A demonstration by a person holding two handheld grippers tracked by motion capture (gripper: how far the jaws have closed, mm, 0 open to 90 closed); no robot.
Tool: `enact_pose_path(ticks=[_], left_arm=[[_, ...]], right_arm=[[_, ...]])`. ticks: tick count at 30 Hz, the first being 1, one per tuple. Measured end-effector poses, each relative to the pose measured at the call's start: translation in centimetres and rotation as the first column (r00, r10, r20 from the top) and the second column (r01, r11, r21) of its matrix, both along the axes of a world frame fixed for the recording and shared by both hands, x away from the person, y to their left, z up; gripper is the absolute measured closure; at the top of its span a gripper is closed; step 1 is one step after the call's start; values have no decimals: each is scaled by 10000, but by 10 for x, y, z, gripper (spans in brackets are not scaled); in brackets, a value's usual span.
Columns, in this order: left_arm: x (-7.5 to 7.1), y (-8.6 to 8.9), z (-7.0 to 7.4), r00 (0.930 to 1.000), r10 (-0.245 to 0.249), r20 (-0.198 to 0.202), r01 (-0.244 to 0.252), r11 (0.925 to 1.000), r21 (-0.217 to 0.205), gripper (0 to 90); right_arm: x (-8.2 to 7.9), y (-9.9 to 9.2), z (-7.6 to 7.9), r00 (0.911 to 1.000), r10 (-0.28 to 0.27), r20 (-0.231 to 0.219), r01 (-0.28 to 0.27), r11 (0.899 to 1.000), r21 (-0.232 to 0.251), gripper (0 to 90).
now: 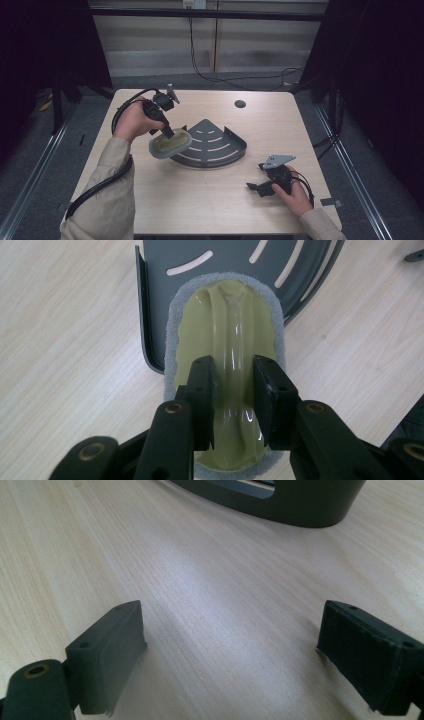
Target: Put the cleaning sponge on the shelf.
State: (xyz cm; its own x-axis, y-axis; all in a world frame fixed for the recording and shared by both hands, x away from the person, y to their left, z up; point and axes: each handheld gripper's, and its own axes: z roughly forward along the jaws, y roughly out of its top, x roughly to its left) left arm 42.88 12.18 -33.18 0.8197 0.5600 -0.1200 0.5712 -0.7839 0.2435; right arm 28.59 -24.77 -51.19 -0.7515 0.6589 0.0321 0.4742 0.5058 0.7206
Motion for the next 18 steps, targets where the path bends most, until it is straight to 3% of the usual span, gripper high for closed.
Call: enact_pose_path(ticks=[18], left_arm=[[12, -18, -5, 10000, 44, 67, -44, 10000, 13, 707]], right_arm=[[0, 0, 0, 10000, 13, -11, -13, 10000, -14, 107]])
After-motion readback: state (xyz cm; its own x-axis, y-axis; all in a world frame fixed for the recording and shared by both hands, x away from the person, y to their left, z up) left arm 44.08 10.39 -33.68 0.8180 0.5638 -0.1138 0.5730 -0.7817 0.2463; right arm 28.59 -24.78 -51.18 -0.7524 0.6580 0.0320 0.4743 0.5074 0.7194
